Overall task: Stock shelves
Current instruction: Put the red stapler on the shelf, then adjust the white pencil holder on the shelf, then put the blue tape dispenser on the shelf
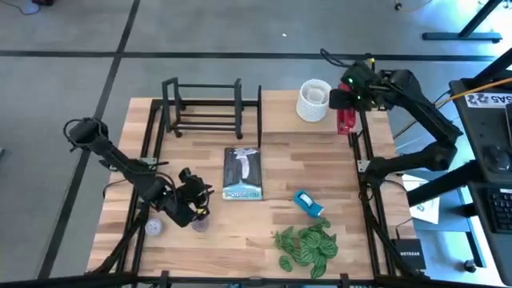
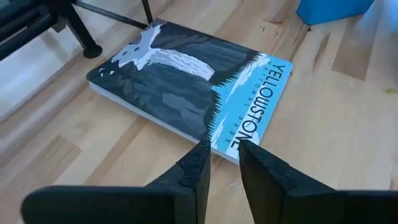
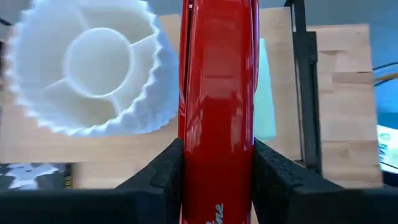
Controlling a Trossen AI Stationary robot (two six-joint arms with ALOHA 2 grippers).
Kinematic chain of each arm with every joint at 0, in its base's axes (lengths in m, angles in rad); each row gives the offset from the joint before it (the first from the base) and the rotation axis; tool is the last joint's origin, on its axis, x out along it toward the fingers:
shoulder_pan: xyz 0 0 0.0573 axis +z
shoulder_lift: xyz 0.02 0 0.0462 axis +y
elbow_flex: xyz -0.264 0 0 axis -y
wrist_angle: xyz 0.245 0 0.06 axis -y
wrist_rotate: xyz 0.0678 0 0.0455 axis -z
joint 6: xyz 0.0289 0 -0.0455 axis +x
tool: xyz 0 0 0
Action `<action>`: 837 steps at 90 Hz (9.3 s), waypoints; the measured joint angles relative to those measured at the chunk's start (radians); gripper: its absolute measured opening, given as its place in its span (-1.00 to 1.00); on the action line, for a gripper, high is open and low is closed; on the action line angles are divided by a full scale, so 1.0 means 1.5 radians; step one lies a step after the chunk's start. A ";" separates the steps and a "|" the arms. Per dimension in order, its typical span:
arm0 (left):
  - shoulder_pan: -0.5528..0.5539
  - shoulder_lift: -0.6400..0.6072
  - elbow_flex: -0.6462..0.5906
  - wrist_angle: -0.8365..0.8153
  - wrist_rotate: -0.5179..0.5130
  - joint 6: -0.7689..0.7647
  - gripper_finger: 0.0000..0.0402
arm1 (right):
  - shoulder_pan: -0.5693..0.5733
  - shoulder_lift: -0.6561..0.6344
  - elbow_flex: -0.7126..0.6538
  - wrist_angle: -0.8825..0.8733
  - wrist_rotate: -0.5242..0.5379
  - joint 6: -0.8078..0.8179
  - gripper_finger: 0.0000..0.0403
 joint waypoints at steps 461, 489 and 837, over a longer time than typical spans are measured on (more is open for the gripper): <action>0.003 -0.001 0.000 0.070 0.002 0.065 -0.67 | 0.129 0.173 0.060 0.124 -0.017 -0.630 -0.24; 0.003 -0.001 0.000 0.069 0.010 0.063 -0.67 | 0.112 0.180 0.060 0.116 -0.064 -0.641 -0.94; 0.000 -0.001 0.000 0.065 0.010 0.077 -0.67 | 0.999 0.143 -0.570 0.535 0.146 0.381 0.67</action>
